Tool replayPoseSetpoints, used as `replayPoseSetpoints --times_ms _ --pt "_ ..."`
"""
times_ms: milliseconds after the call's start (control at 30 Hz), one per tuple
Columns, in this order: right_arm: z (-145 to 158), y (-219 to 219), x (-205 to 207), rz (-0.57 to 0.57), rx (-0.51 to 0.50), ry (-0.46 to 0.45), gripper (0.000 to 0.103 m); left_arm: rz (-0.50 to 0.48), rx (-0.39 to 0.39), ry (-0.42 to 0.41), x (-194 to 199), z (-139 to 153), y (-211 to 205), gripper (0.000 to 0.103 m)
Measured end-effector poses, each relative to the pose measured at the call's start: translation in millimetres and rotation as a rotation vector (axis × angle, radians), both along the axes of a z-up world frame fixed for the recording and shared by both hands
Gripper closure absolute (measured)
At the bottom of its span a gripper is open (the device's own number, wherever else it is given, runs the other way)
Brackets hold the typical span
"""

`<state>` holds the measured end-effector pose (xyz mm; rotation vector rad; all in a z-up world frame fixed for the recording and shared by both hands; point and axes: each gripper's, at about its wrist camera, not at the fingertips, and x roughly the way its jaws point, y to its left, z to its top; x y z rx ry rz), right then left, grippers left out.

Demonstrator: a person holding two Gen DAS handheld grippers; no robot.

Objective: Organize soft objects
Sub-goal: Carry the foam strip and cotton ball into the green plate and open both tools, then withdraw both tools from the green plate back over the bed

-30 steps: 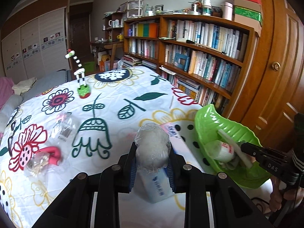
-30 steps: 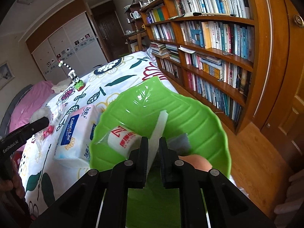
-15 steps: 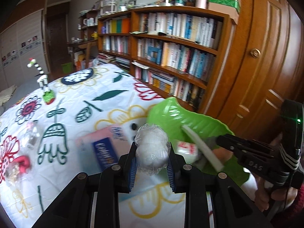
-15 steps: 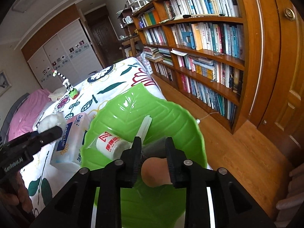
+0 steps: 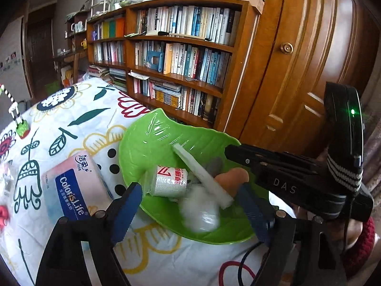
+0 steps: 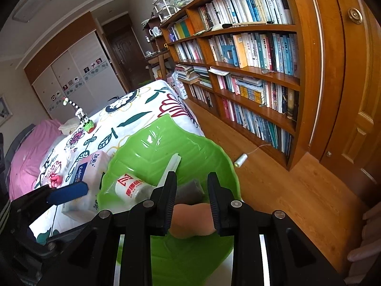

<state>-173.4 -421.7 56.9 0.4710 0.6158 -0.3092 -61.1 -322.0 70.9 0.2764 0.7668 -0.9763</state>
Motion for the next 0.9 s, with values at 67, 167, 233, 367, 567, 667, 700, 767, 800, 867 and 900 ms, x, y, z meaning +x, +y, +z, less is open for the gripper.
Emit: replayPoseSetpoints --times_ms 67,167,233,367,567,667,700,767,800,867,900 --pt "1 -1 0 -0.002 0.001 -0.003 0.075 0.008 0.005 -0.006 0 0 1 0.017" --pt "0 -2 -1 0.000 0.000 -0.002 0.075 0.029 0.004 -0.011 2 -1 5 0.017" --pt "0 -1 -1 0.002 0.000 -0.002 0.075 0.043 0.008 -0.013 4 -2 7 0.017" --pt "2 -1 0 0.005 -0.001 -0.002 0.075 0.064 0.011 -0.018 6 -1 9 0.017" --pt "4 1 1 0.009 -0.010 -0.004 0.074 0.098 0.015 -0.026 8 -1 15 0.010" --pt "6 5 2 0.013 -0.012 -0.007 0.074 0.118 0.014 -0.031 11 0 20 0.007" --pt "7 6 3 0.015 -0.015 -0.009 0.074 0.126 0.014 -0.033 11 0 22 0.004" --pt "9 11 4 0.020 -0.021 -0.011 0.074 0.150 0.012 -0.042 14 1 26 0.000" --pt "9 13 5 0.022 -0.022 -0.011 0.074 0.159 0.011 -0.045 15 1 29 0.000" --pt "10 17 7 0.025 -0.025 -0.014 0.073 0.176 0.008 -0.046 19 2 33 0.000" --pt "11 18 8 0.029 -0.028 -0.014 0.073 0.188 0.006 -0.044 21 2 37 0.000"
